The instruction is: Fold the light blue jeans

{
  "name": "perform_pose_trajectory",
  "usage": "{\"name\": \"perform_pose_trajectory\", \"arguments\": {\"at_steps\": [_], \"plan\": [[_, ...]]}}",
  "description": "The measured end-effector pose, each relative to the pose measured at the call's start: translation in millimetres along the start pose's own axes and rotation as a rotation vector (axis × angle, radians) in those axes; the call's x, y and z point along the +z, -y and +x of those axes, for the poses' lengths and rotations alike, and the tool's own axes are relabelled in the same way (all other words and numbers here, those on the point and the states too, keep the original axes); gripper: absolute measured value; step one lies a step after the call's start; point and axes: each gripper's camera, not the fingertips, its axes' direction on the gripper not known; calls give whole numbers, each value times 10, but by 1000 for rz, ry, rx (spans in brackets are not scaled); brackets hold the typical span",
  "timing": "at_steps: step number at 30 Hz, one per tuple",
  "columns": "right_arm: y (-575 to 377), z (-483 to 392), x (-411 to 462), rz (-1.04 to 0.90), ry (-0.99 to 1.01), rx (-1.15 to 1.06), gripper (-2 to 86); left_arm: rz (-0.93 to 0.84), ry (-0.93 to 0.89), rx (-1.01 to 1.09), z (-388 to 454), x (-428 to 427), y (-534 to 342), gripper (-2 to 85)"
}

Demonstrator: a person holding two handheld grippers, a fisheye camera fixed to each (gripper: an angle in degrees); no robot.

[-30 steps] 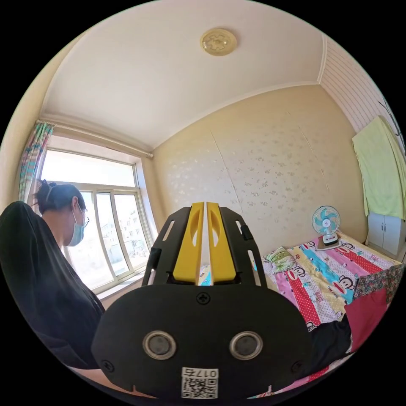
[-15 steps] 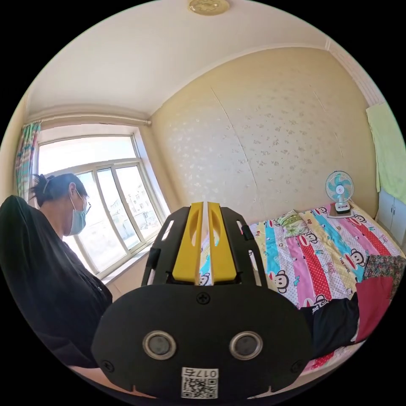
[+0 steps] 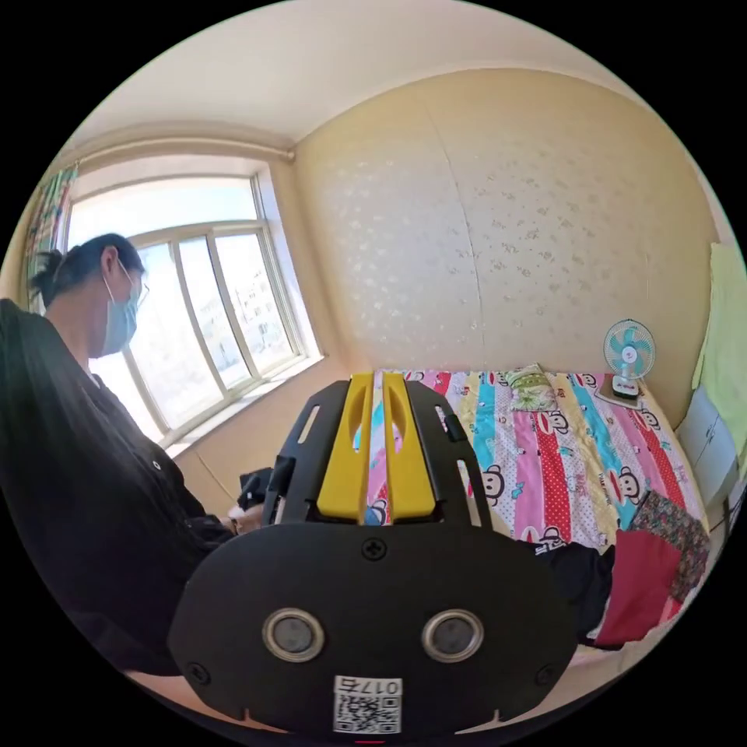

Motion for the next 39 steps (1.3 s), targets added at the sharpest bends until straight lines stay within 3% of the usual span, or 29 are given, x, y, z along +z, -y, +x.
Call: {"name": "perform_pose_trajectory", "arguments": {"at_steps": [6, 8, 11, 16, 20, 25, 28, 30, 34, 39], "plan": [[-281, -115, 1381, -348, 278, 101, 103, 36, -80, 535, 2205, -108, -423, 51], [-332, -314, 1706, -425, 372, 57, 136, 62, -137, 604, 2757, -34, -656, 51], [-328, -581, 1777, -460, 269, -74, 168, 77, -249, 670, 3483, 128, -1005, 51], [-255, -781, 1441, -286, 70, -233, 183, 64, -257, 821, 4462, 388, -1562, 51], [-256, -614, 1128, -109, 25, -219, 135, 47, -209, 961, 5011, 596, -2036, 52], [-246, -131, 821, -6, 294, -137, 80, 92, -133, 1107, 5315, 611, -2545, 62], [-238, 247, 728, 37, 458, 34, 75, 165, -181, 1037, 5214, 388, -2728, 73], [-200, 326, 639, 63, 484, 45, 75, 229, -216, 839, 4928, 235, -2754, 94], [-23, 113, 340, 95, 458, -148, 75, 206, -299, 627, 4624, 360, -2676, 142], [14, -227, 55, 53, 476, -376, 78, 244, -609, 459, 4484, 656, -2497, 142]]}}
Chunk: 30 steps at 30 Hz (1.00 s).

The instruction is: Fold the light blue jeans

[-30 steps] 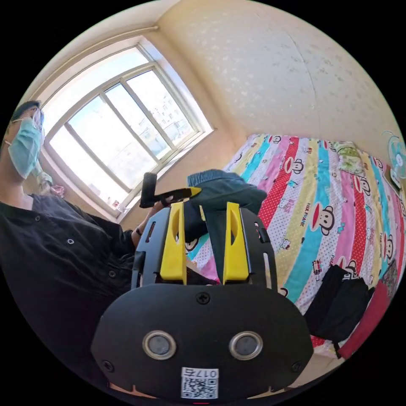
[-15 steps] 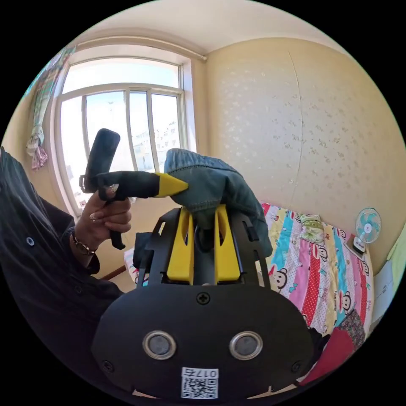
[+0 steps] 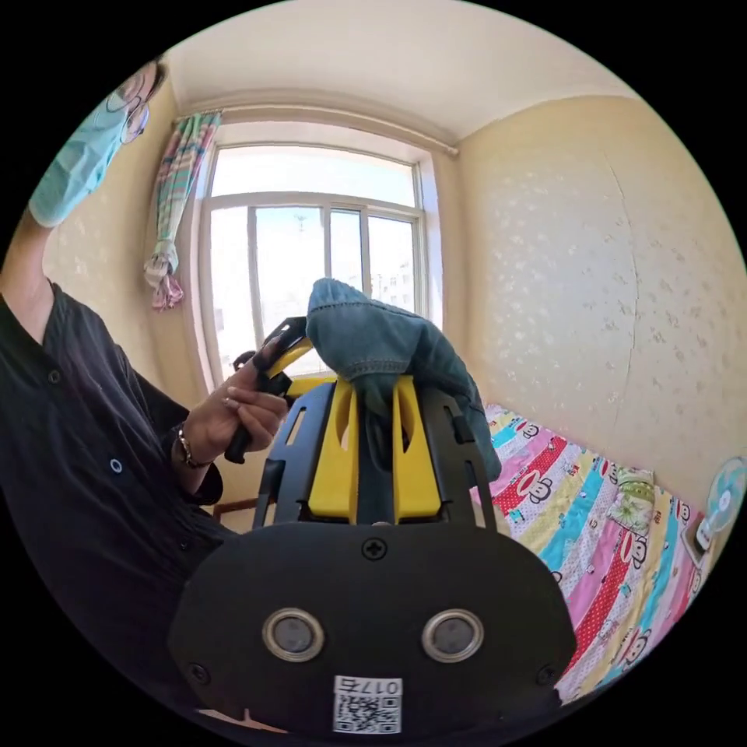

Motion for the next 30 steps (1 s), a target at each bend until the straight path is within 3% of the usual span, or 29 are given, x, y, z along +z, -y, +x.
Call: {"name": "perform_pose_trajectory", "arguments": {"at_steps": [3, 7, 14, 18, 23, 26, 30], "plan": [[-139, 54, -98, -43, 67, 64, 80, 57, -67, -53, -127, 52, -111, 63], [-420, 260, -437, 12, 274, 171, 77, 2, -118, 59, 1, 141, -164, 39], [-347, 438, -1232, 154, 457, 180, 34, -24, -74, 547, 1056, -81, -86, 36], [-21, 457, -1849, 264, 428, 120, 24, -99, -119, 771, 1618, -361, 15, 34], [545, 470, -2641, 306, 221, 18, 19, -43, -53, 802, 1901, -848, 242, 34], [890, 377, -2943, 321, 192, -51, 17, -36, 31, 798, 2000, -1011, 440, 35], [1343, 151, -3319, 379, 120, -136, 16, 49, 199, 954, 2582, -1059, 537, 31]]}}
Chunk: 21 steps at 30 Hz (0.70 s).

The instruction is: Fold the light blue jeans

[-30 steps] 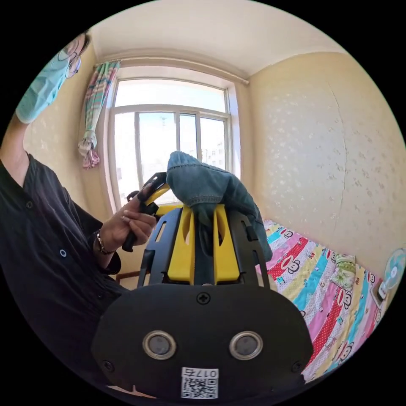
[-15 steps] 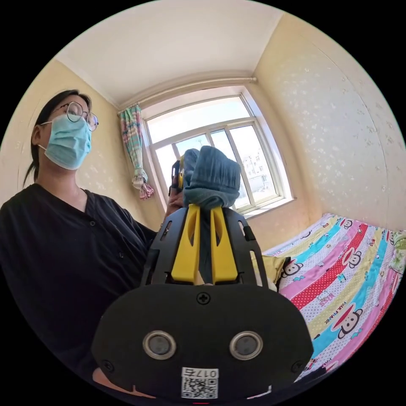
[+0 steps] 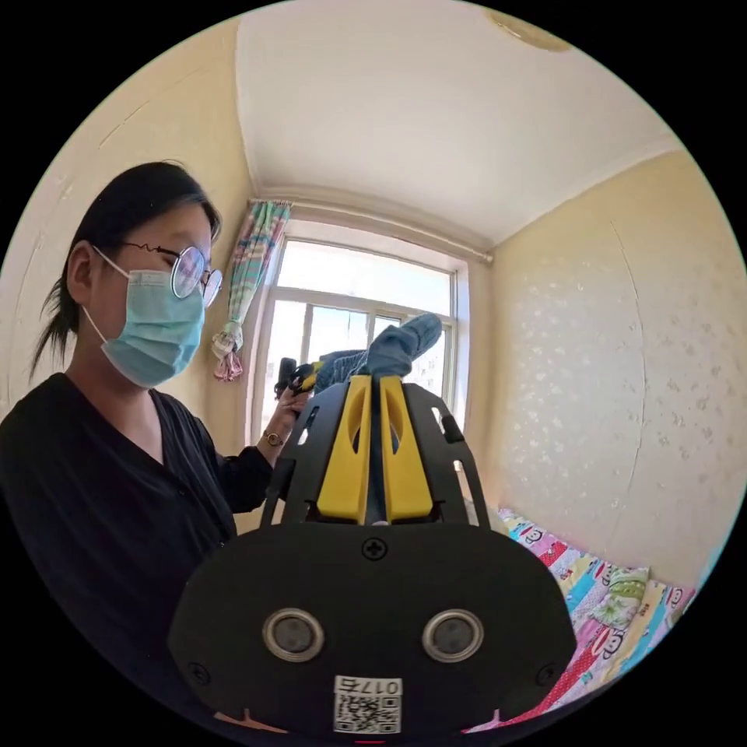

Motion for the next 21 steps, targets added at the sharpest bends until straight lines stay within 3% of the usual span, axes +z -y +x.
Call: {"name": "perform_pose_trajectory", "arguments": {"at_steps": [4, 10, 16, 19, 21], "plan": [[620, -33, -188, 70, 37, -63, 16, 53, 24, 62, -25, -15, 523, 28], [990, 403, -269, 33, -174, -39, 17, 2, 73, 81, -542, 335, 990, 26], [489, 2403, 391, -260, -431, 257, 21, -278, 185, -181, -2543, 1675, 815, 30], [-135, 3914, 915, -438, -631, 454, 28, -441, 325, -315, -3971, 2742, 361, 48], [-796, 4648, 1064, -568, -742, 575, 32, -612, 430, -468, -4984, 3284, -405, 74]]}}
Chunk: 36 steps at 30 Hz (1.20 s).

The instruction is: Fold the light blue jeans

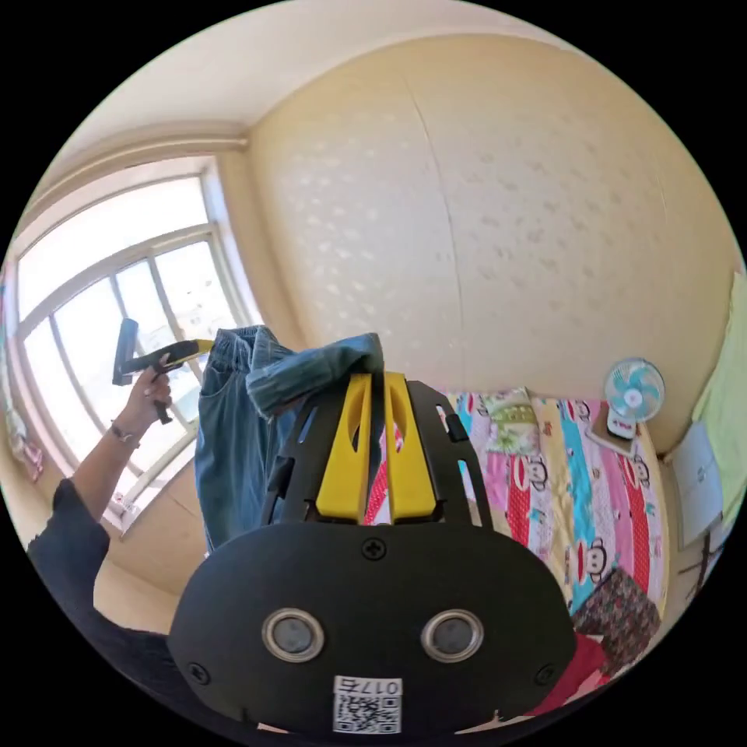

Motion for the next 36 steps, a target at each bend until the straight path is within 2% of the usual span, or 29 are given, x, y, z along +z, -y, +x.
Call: {"name": "perform_pose_trajectory", "arguments": {"at_steps": [2, 4, 7, 9, 11, 12, 16, 19, 22, 24, 25, 26, 28, 29, 30, 31, 32, 35, 36], "plan": [[-480, 591, 771, -184, -58, 129, 37, -125, 57, -96, -563, 730, -317, 87], [-1105, 846, 1099, -221, -9, 95, 43, -225, 63, -140, -1058, 1363, -917, 96], [-2430, 1274, 1728, -457, -28, 85, 59, -518, 56, -176, -1849, 2369, -2403, 103], [-3306, 1519, 2041, -615, -3, 122, 67, -793, 69, -242, -2335, 2927, -3834, 107], [-4411, 1759, 2298, -795, 18, 184, 74, -930, 24, -276, -2493, 3132, -4819, 109], [-4651, 1800, 2329, -832, 21, 195, 76, -994, -16, -291, -2492, 3207, -5366, 109], [-5867, 2013, 2303, -981, 58, 280, 87, -1055, -212, -258, -2073, 3251, -6347, 110], [-6302, 2165, 2215, -1028, 124, 374, 95, -1052, -209, -198, -1800, 3154, -6604, 130], [-6495, 2212, 2126, -1035, 214, 419, 99, -892, 104, -217, -2211, 2781, -6553, 140], [-6563, 2202, 2095, -1052, 239, 405, 102, -726, 402, -324, -2903, 2356, -6507, 160], [-6591, 2198, 2071, -1054, 260, 400, 104, -714, 433, -366, -3098, 2292, -6533, 164], [-6609, 2199, 2050, -1046, 286, 410, 107, -734, 410, -463, -3487, 2256, -6654, 172], [-6622, 2194, 2049, -1021, 344, 447, 112, -846, 146, -620, -3954, 2427, -7024, 165], [-6625, 2169, 2080, -1010, 394, 471, 115, -807, 148, -599, -4045, 2327, -7077, 150], [-6624, 2147, 2106, -1011, 421, 480, 117, -852, 228, -561, -4089, 2195, -7068, 102], [-6620, 2093, 2164, -1024, 477, 496, 119, -884, 197, -553, -4116, 2161, -7078, 61], [-6610, 2054, 2204, -1034, 517, 516, 121, -943, 77, -574, -4181, 2058, -7119, 17], [-6530, 2041, 2168, -1023, 510, 492, 122, -883, 92, -566, -4304, 1239, -7143, 9], [-6522, 2059, 2150, -1027, 490, 485, 123, -844, 104, -627, -4431, 824, -7252, 8]]}}
